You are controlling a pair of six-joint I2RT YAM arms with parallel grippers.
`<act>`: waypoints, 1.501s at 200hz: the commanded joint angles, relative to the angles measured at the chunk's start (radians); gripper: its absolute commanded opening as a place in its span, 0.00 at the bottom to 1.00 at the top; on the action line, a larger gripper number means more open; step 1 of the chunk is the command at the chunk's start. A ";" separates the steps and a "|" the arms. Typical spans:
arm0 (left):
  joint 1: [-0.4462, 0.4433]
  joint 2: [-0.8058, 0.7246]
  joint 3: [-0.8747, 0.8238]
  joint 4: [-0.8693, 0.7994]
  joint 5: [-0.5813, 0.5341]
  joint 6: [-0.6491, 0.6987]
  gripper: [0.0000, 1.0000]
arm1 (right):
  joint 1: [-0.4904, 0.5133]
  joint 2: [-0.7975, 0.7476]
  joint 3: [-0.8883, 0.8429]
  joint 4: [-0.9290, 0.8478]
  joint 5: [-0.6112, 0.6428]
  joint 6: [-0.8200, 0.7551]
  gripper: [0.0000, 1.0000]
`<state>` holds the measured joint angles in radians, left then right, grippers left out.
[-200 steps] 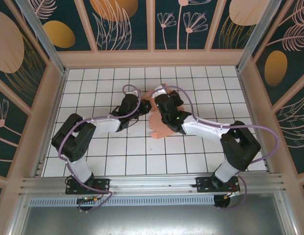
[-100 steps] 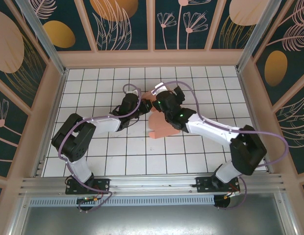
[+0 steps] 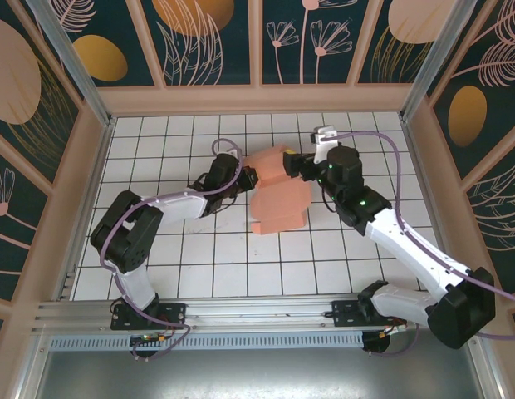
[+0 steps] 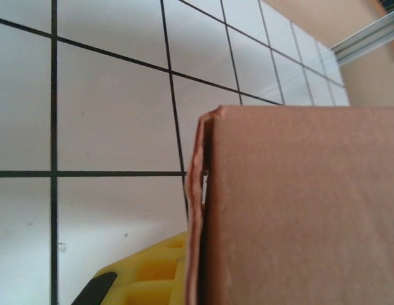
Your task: Fold the paper box
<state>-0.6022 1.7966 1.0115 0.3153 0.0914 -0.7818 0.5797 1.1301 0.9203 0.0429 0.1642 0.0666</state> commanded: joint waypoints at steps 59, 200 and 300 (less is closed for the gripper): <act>0.052 0.037 0.262 -0.851 -0.094 0.381 0.00 | -0.041 -0.023 -0.078 -0.025 -0.075 0.120 0.93; 0.050 0.392 0.585 -1.442 -0.156 0.696 0.00 | -0.111 0.094 -0.080 -0.073 -0.235 0.076 0.93; 0.050 0.280 0.735 -1.357 -0.166 0.624 0.73 | -0.113 0.138 -0.088 -0.074 -0.294 0.069 0.92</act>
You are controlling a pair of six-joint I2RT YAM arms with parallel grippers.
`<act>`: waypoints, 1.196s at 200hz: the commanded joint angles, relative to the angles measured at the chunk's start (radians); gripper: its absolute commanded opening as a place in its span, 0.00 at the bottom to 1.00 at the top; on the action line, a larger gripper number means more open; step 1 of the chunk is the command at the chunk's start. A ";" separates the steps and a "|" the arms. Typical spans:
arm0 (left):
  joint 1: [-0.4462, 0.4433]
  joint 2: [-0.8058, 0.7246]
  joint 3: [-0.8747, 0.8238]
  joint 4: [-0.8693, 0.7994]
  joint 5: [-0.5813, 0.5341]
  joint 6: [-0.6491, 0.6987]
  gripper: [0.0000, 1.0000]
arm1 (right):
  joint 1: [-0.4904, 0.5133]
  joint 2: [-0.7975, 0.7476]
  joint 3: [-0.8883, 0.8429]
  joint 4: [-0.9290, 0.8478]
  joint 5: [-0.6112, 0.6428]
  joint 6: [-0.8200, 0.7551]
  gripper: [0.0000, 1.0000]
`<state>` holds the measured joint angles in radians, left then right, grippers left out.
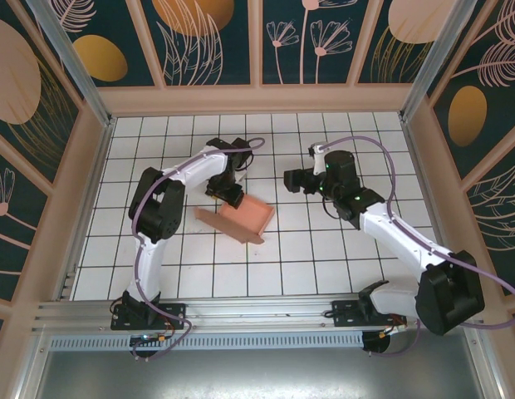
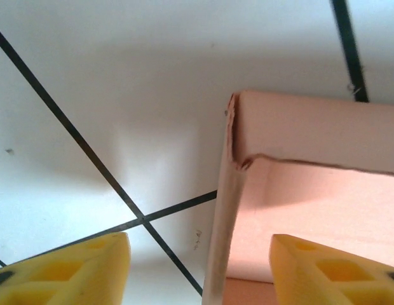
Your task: Fold the paper box
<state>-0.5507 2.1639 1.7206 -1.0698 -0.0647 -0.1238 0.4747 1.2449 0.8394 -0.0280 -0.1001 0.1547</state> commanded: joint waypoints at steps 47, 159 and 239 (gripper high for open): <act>-0.001 -0.266 -0.009 0.137 -0.202 -0.220 0.95 | 0.005 0.104 0.036 -0.004 -0.051 -0.044 0.91; 0.043 -1.168 -0.716 0.461 -0.370 -0.582 0.99 | 0.271 0.576 0.356 -0.066 0.174 -0.130 0.92; 0.044 -1.258 -0.772 0.480 -0.320 -0.550 0.99 | 0.244 0.717 0.453 -0.067 0.311 -0.054 0.91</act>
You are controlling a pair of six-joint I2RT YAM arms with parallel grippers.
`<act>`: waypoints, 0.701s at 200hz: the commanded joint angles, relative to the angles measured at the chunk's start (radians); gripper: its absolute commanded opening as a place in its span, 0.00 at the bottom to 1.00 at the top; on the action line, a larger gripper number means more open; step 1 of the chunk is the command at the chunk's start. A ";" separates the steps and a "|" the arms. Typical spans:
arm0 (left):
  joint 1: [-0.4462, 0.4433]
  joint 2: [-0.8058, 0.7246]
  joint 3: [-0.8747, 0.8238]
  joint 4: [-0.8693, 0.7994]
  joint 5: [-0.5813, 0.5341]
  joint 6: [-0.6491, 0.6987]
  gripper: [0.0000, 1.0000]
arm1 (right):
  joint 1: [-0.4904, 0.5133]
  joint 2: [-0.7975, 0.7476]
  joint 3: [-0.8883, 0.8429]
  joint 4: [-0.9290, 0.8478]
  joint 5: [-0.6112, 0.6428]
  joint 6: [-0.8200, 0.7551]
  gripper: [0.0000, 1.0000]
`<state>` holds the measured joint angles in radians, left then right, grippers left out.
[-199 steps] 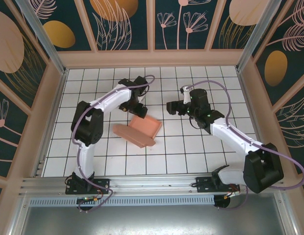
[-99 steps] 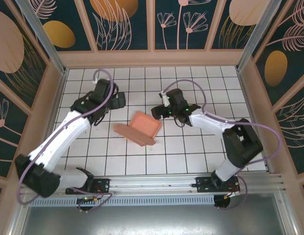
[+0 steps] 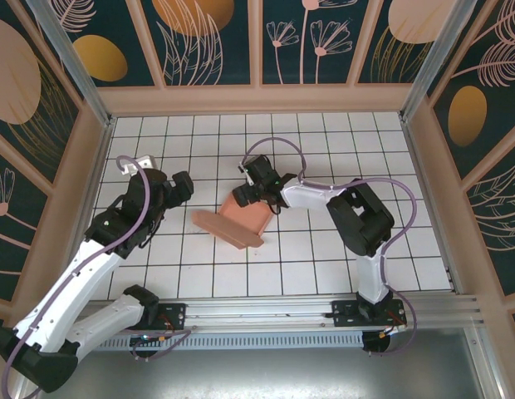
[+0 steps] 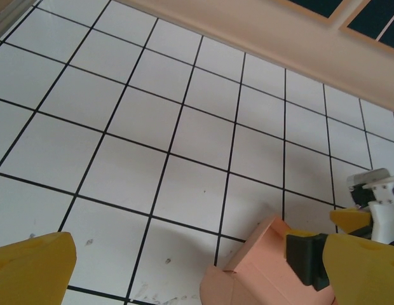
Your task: Fold the paper box
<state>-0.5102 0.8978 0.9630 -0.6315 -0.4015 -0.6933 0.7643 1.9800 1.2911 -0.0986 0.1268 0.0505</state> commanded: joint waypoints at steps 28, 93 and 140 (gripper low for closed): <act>0.005 0.037 -0.015 0.117 0.089 0.073 0.99 | -0.124 -0.088 -0.088 0.030 0.084 0.115 0.91; 0.004 0.111 -0.010 0.220 0.150 0.106 0.99 | -0.310 -0.355 -0.426 0.097 0.052 0.266 0.88; 0.004 0.110 -0.051 0.274 0.118 0.012 0.99 | -0.318 -0.571 -0.602 0.191 -0.106 0.138 0.88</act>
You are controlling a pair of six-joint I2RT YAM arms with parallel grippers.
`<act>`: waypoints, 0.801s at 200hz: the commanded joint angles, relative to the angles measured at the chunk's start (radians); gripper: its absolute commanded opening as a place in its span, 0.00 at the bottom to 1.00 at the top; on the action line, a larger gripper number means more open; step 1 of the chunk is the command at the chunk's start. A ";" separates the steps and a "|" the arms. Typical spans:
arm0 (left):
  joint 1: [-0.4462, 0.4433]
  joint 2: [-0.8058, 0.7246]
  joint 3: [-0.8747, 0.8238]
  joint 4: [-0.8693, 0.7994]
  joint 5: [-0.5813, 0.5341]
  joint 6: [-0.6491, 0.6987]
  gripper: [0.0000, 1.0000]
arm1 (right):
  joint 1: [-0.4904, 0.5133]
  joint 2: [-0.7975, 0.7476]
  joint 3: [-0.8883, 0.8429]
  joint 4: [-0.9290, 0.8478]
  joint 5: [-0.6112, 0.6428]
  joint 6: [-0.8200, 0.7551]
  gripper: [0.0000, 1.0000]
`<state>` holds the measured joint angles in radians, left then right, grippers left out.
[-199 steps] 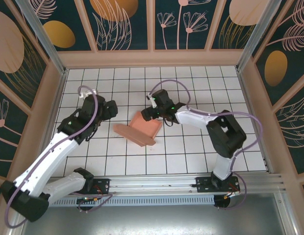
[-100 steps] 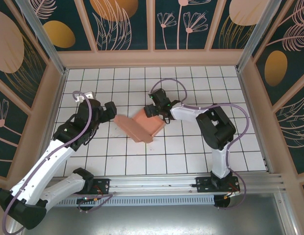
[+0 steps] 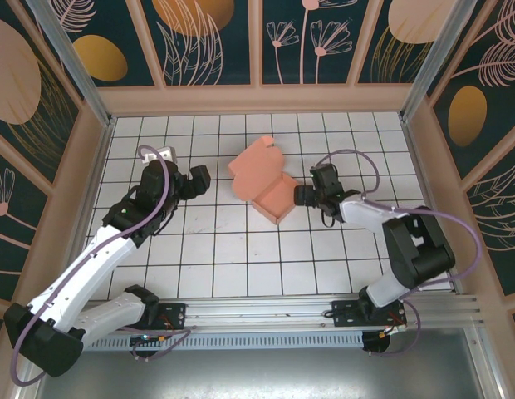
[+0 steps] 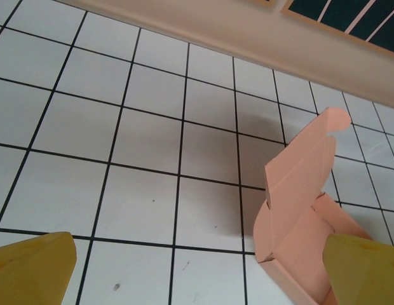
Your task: Fold the paper box
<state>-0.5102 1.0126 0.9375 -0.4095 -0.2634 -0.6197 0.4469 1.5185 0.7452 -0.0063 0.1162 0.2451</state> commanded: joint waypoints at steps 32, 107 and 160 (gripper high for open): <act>0.004 0.005 -0.053 0.078 -0.001 -0.103 0.99 | -0.042 -0.123 -0.018 0.117 -0.207 -0.174 0.88; 0.005 0.005 -0.090 0.049 0.031 -0.073 0.99 | -0.074 0.212 0.278 -0.051 -0.289 -0.337 0.55; 0.004 0.007 -0.099 0.047 0.031 -0.068 0.99 | -0.039 0.237 0.265 -0.040 -0.219 -0.227 0.42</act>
<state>-0.5102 1.0275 0.8501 -0.3630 -0.2394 -0.6937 0.3813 1.7741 1.0248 -0.0414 -0.1493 -0.0429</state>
